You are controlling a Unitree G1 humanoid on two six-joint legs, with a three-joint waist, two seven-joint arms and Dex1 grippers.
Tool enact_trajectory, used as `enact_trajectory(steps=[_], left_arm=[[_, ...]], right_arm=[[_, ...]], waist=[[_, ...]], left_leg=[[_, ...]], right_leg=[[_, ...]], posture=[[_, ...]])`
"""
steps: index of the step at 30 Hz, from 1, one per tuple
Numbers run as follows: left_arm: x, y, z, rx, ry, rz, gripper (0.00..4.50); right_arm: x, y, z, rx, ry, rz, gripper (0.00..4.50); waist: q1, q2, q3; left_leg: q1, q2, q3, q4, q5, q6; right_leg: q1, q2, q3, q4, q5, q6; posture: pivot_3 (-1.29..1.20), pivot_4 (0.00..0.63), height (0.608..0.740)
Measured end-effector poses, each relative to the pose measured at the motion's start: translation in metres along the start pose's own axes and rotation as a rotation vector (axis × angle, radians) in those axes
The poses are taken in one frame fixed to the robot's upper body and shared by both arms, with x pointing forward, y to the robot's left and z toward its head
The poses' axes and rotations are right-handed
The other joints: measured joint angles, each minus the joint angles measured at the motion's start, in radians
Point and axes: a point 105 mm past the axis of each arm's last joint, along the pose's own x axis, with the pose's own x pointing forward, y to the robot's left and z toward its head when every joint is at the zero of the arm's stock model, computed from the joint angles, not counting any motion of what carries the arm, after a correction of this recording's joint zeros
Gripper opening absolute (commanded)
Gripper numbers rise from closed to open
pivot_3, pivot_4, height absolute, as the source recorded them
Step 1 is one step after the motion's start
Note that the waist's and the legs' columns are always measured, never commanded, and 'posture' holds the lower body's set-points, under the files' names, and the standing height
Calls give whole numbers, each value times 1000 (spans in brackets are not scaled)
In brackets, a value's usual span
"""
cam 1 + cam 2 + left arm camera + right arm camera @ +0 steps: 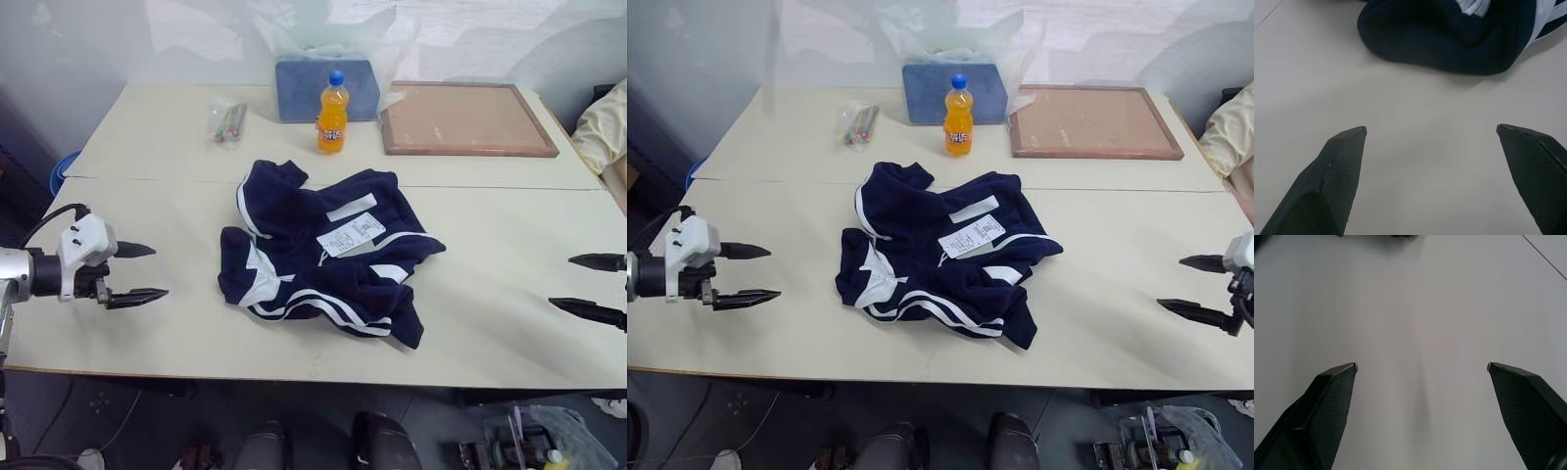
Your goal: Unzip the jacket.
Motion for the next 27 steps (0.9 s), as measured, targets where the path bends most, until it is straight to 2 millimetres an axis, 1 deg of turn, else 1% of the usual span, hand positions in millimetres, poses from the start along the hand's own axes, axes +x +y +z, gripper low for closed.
enact_trajectory(steps=[3, 5, 8, 9, 11, 12, 14, 16, 20, 21, 24, 26, 27], left_arm=[[26, -20, 28, 64, -59, -128, 4484], [49, -37, 48, 137, -93, -230, 4484], [75, -55, 61, 216, -101, -350, 4484], [79, -57, 61, 246, -81, -368, 4484], [96, -63, 60, 328, -48, -409, 4484], [102, -65, 61, 355, -42, -424, 4484], [115, -64, 54, 409, -7, -432, 4484], [121, -58, 45, 461, 39, -424, 4484], [127, -53, 33, 502, 70, -419, 3634], [127, -53, 32, 522, 76, -422, 3320], [127, -51, 30, 559, 80, -424, 2384], [127, -51, 29, 562, 78, -425, 1800], [127, -51, 28, 559, 78, -426, 1558]], right_arm=[[14, 5, 18, -91, -41, 7, 4468], [29, 10, 29, -189, -53, 26, 4468], [58, 16, 40, -284, -82, 47, 4468], [66, 17, 43, -298, -92, 44, 4468], [89, 20, 50, -325, -124, 41, 4468], [96, 21, 52, -332, -134, 44, 4468], [113, 26, 55, -358, -146, 41, 4468], [121, 26, 54, -366, -138, 23, 4468], [125, 27, 51, -374, -127, 8, 4500], [125, 30, 50, -375, -127, 10, 4500], [124, 45, 41, -347, -127, 49, 4500], [124, 48, 39, -336, -124, 57, 4500], [122, 47, 41, -335, -129, 50, 4500]], waist=[[2, 0, 0], [2, 0, 0], [0, 0, 0], [-3, 0, 0], [-5, 0, 0], [-3, 0, 0], [0, 0, 0], [1, 0, 0], [6, 0, 0], [6, 0, 0], [6, 0, 0], [4, 0, 0], [3, 0, 0]], left_leg=[[0, 0, 0, 1, 0, 0], [0, -1, 0, 1, 0, 0], [0, -3, 1, 1, 0, 0], [0, -3, 2, 1, 0, -1], [0, -2, 2, 1, 0, -2], [0, -2, 2, 1, 1, -2], [-1, -1, 1, 1, 1, -2], [-1, -1, 1, 1, 1, -2], [-3, -1, 0, 3, 0, -1], [-3, -1, 0, 3, 0, -1], [-3, -1, 0, 3, 0, -1], [-3, -1, 0, 3, 0, -1], [-3, -1, 0, 4, 0, -1]], right_leg=[[0, 0, 1, 1, 0, 0], [0, 0, 1, 1, 0, 1], [0, 1, 1, 1, 0, 1], [0, 2, 1, 0, 0, 1], [0, 5, 2, 0, 0, 0], [0, 6, 2, 0, 0, 0], [-1, 7, 3, -1, 0, 0], [-1, 7, 3, -1, 0, 0], [-1, 7, 2, -2, 0, 0], [-1, 7, 2, -2, 0, 0], [-1, 7, 1, -2, 0, 0], [-1, 7, 2, -1, 1, 0], [-1, 7, 2, 0, 1, 0]], posture=[[0, 150, 740], [0, 150, 740], [0, 150, 740], [0, 150, 740], [0, 150, 740], [0, 150, 740], [0, 150, 740], [0, 150, 740], [0, 150, 740], [0, 150, 740], [0, 150, 740], [0, 150, 740], [0, 150, 740]])
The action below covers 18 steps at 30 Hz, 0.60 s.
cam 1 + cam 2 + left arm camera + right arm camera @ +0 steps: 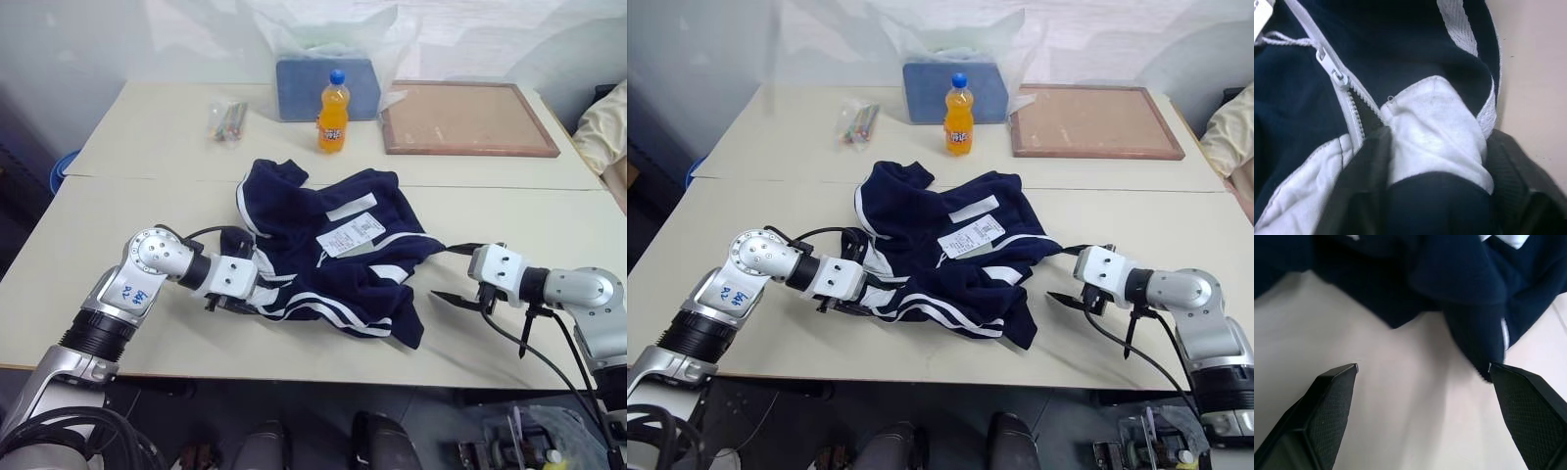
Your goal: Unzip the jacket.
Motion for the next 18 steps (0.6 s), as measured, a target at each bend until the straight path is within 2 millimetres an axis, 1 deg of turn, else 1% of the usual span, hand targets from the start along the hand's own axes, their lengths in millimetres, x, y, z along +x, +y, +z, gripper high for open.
enact_trajectory(steps=[3, 5, 6, 9, 11, 14, 18], left_arm=[[1, 2, 1, 16, -9, -1, 746], [0, 4, -1, 22, -4, 5, 185], [0, 4, -3, 25, 2, 7, 95], [-3, 7, -9, 33, 31, 31, 93], [-10, 10, -17, 30, 67, 60, 93], [-27, 11, -32, 5, 124, 100, 93], [-48, 15, -50, -40, 190, 160, 93]], right_arm=[[-5, -7, 1, -2, 0, -42, 4500], [-6, -8, 1, -3, 2, -44, 4500], [-6, -7, 1, -2, 3, -43, 4500], [-6, -4, 1, 13, -7, -33, 4500], [-7, 0, 4, 20, -21, -18, 4500], [-13, 3, 11, 31, -62, -6, 4500], [-11, 9, 26, 3, -103, 20, 4500]], waist=[[-2, 0, 0], [-2, 0, 0], [-2, 0, 0], [-1, 0, 0], [-4, 0, 0], [-6, 0, 0], [-5, 0, 0]], left_leg=[[1, 0, 0, 0, 0, 0], [1, 1, 0, 0, 0, 0], [1, 0, 0, 0, 0, 0], [1, 0, 0, 0, 0, 0], [1, 1, 1, 0, 0, 0], [2, 2, 1, 0, 0, 0], [2, 2, 1, 0, 0, 0]], right_leg=[[0, 0, 0, 0, 0, 0], [0, 0, 0, 0, 0, 0], [0, 0, 0, 0, 0, 0], [0, 0, 0, 0, 0, 0], [0, 1, 0, 0, 0, 0], [0, 2, 1, 1, 0, 0], [0, 2, 2, 1, 0, 0]], posture=[[0, 150, 740], [0, 150, 740], [0, 150, 740], [0, 150, 740], [0, 150, 740], [0, 150, 740], [0, 150, 740]])
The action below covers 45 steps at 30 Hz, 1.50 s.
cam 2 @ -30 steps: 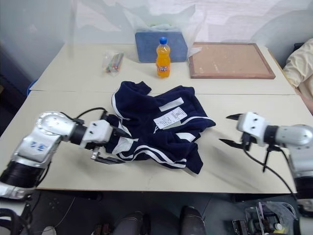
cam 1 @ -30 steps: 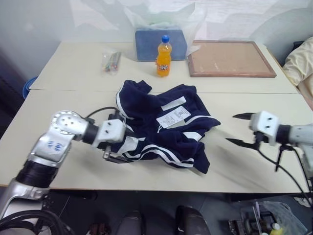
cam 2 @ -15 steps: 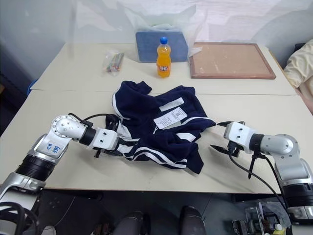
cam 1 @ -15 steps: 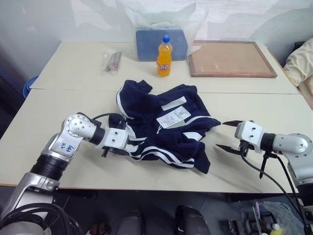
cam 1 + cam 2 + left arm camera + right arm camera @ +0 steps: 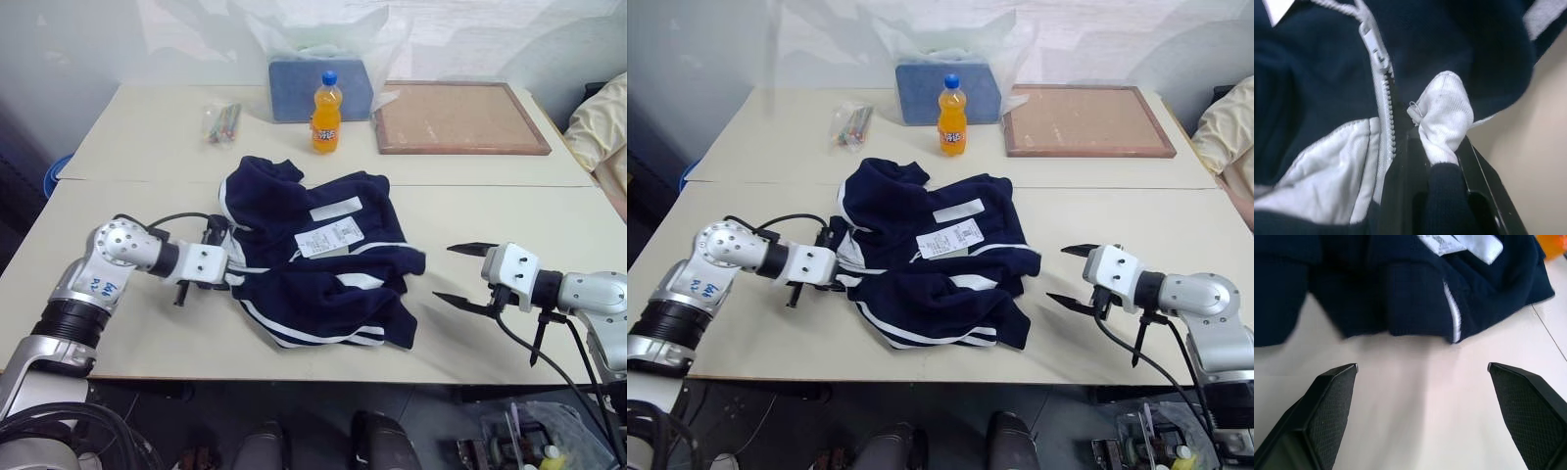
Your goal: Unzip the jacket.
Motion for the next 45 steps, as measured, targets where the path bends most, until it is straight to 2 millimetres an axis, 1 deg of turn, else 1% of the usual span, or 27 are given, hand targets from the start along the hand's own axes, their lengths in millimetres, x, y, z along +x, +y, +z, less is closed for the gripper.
enact_trajectory(steps=[2, 4, 6, 8, 13, 16, 19, 23, 29, 32, 35, 36, 38, 40, 43, 44, 45], left_arm=[[-6, 7, -8, -12, 34, 32, 93], [-10, 14, -13, -19, 58, 65, 93], [-10, 15, -13, -12, 59, 70, 93], [-8, 15, -11, -9, 46, 65, 93], [-1, 5, -2, -17, -10, 38, 93], [1, 0, 3, -15, -29, 25, 93], [1, -1, 4, -20, -31, 23, 93], [1, -1, 5, -22, -33, 17, 93], [1, -1, 5, -30, -35, 8, 93], [1, -2, 5, -31, -38, 4, 93], [1, -1, 6, -29, -40, 4, 93], [1, -1, 6, -28, -40, 4, 93], [2, -1, 6, -28, -43, 4, 93], [2, -1, 7, -28, -47, 3, 93], [2, -1, 8, -28, -53, 1, 93], [2, -1, 8, -28, -56, -2, 93], [2, -1, 9, -29, -65, -3, 93]], right_arm=[[5, 2, 7, -10, -22, -2, 4500], [15, 8, 10, 3, -40, 12, 4500], [23, 17, 8, 26, -49, 35, 4500], [27, 23, 6, 13, -34, 56, 4500], [28, 38, 15, -125, -36, 65, 4500], [32, 55, 18, -225, -28, 95, 4500], [40, 65, 24, -292, -36, 77, 4500], [46, 67, 27, -397, -20, 35, 4500], [63, 67, 31, -464, -30, -7, 4500], [73, 69, 31, -431, -45, -16, 3834], [78, 73, 29, -413, -39, -4, 2746], [78, 75, 28, -409, -36, 3, 2447], [78, 77, 25, -402, -29, 17, 1709], [76, 80, 22, -394, -19, 36, 1070], [68, 82, 15, -382, 5, 66, 90], [64, 80, 12, -376, 16, 71, 26], [55, 76, 7, -372, 42, 81, 26]], waist=[[2, 0, 0], [3, -1, 0], [3, -1, 0], [3, -1, 0], [7, -1, 0], [6, -1, 0], [5, -1, 0], [5, -1, 0], [-1, -7, -4], [-5, -12, -7], [-5, -13, -8], [-5, -14, -8], [-2, -14, -8], [0, -14, -8], [8, -14, -8], [11, -14, -8], [16, -14, -8]], left_leg=[[0, 0, 0, 0, 0, 0], [0, 0, 0, 0, 0, 0], [-1, -1, 0, 0, 0, 0], [-2, -1, 0, 0, 0, 0], [-2, -1, 0, 0, 0, 0], [-2, -1, 0, 0, 0, 0], [-1, -1, 0, 0, 0, 0], [-1, -1, 0, 0, 0, 0], [3, 1, 2, 0, 0, 0], [5, 3, 4, 0, 0, -1], [5, 3, 5, 0, -1, -1], [5, 3, 5, 0, -1, -1], [5, 3, 6, 0, -1, -1], [5, 3, 6, 0, -1, -1], [4, 3, 6, 0, -1, 0], [4, 3, 6, 0, -2, 1], [4, 3, 7, 0, -2, 2]], right_leg=[[0, 0, 0, 0, 0, 0], [0, 0, 0, 0, 0, 0], [-1, 0, 0, -1, 0, 0], [-1, 0, 0, -1, 0, 0], [-1, 0, 0, -1, 0, 0], [-1, 0, 0, -1, 0, 0], [-1, 0, 0, 0, 0, 0], [-1, 0, 1, 0, 0, 0], [0, 1, 3, 2, 0, 0], [0, 4, 5, 3, 0, 0], [0, 4, 6, 3, 0, -1], [0, 4, 6, 3, 0, -1], [0, 4, 7, 3, 0, -1], [0, 3, 7, 3, 0, -1], [0, 2, 7, 2, 0, -1], [0, 2, 7, 2, 0, -1], [0, 1, 8, 1, 0, -1]], posture=[[0, 150, 740], [0, 150, 740], [0, 150, 740], [0, 150, 740], [0, 150, 740], [0, 150, 740], [0, 150, 740], [0, 150, 740], [0, 150, 740], [0, 150, 740], [0, 150, 740], [0, 150, 740], [0, 150, 740], [0, 150, 740], [0, 150, 740], [0, 150, 740], [0, 150, 740]])
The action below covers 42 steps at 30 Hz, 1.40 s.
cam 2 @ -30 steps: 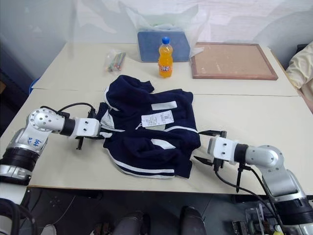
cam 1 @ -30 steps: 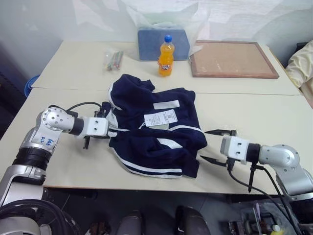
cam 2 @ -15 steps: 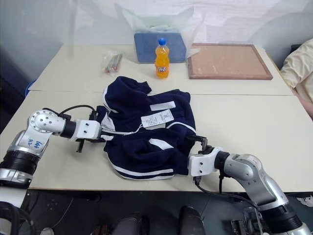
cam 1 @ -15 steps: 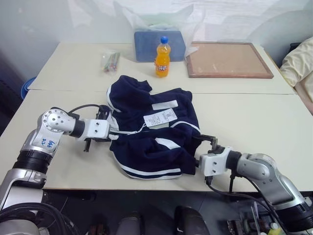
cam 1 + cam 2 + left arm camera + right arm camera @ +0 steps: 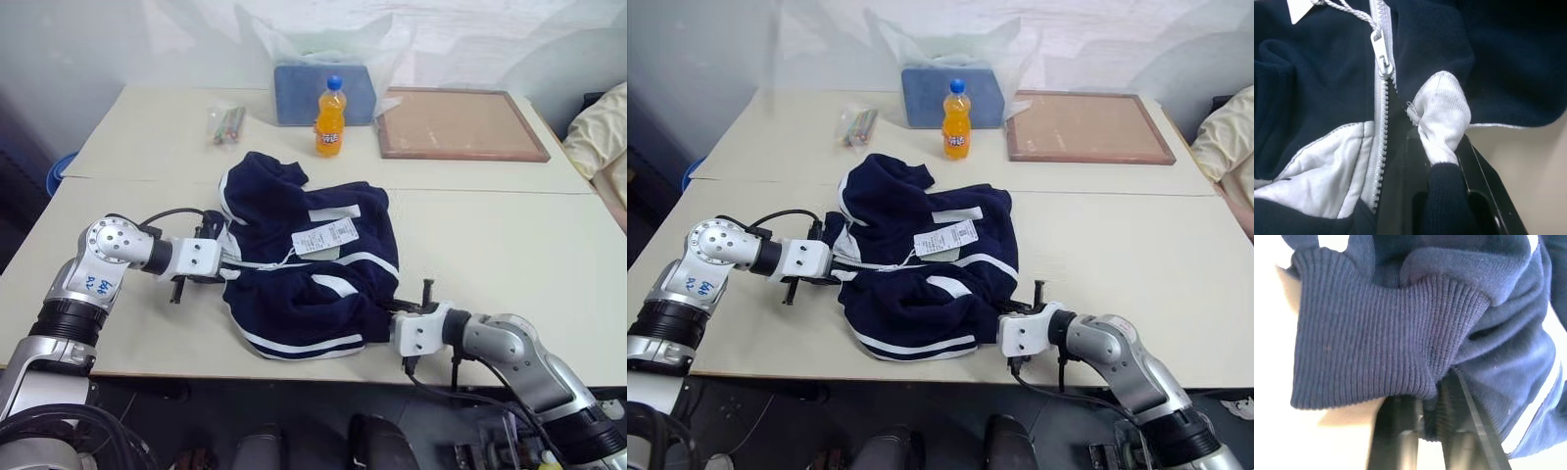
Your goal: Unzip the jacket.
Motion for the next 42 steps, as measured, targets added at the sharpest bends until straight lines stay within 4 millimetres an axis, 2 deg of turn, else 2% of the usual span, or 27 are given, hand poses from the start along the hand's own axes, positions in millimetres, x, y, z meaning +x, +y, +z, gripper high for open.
enact_trajectory(steps=[4, 8, 12, 14, 16, 22, 25, 28, 35, 42], left_arm=[[1, -6, 6, -4, -41, -26, 93], [9, -46, 32, -35, -169, -198, 93], [8, -74, 65, -58, -255, -333, 93], [9, -81, 77, -59, -274, -358, 93], [12, -83, 79, -73, -268, -350, 93], [24, -87, 67, -98, -198, -310, 93], [27, -90, 60, -80, -170, -289, 93], [28, -85, 48, -51, -135, -237, 93], [26, -74, 37, -21, -128, -186, 93], [26, -64, 30, -15, -125, -148, 93]], right_arm=[[-20, 1, -11, 31, 33, 42, 26], [-73, 7, -36, 21, 119, 207, 26], [-106, 19, -44, 46, 127, 342, 26], [-118, 23, -47, 57, 129, 394, 26], [-123, 19, -50, 56, 133, 381, 26], [-122, 12, -50, 68, 119, 359, 26], [-118, 14, -47, 93, 102, 351, 26], [-114, 17, -42, 100, 85, 351, 26], [-110, 29, -35, 138, 66, 360, 26], [-110, 40, -27, 205, 65, 386, 2300]], waist=[[8, 0, 0], [12, 0, 0], [12, 0, 1], [11, 1, 2], [10, 1, 2], [7, 2, 2], [9, 2, 2], [10, 2, 2], [10, 5, 1], [12, 6, 1]], left_leg=[[-1, -1, 0, 0, -2, 1], [-2, 2, 2, 0, -5, 4], [-1, 4, 3, 2, -6, 4], [0, 5, 4, 3, -6, 4], [1, 7, 4, 6, -6, 3], [1, 9, 3, 7, -8, 2], [0, 9, 4, 7, -9, 3], [1, 10, 4, 9, -10, 3], [2, 10, 4, 11, -11, 2], [2, 10, 5, 12, -11, 3]], right_leg=[[0, 0, 0, -2, 0, 0], [1, 0, 1, -7, 1, 2], [1, 1, 2, -8, 2, 3], [2, 2, 3, -7, 2, 3], [2, 4, 5, -7, 2, 2], [-1, 6, 10, -4, 3, 2], [-2, 6, 10, -4, 3, 2], [-2, 6, 11, -5, 3, 2], [-2, 6, 12, -4, 3, 1], [-2, 6, 12, -3, 3, 1]], posture=[[0, 150, 740], [0, 150, 740], [0, 150, 740], [0, 150, 740], [0, 150, 740], [0, 150, 740], [0, 150, 740], [0, 150, 740], [0, 150, 740], [0, 150, 740]])
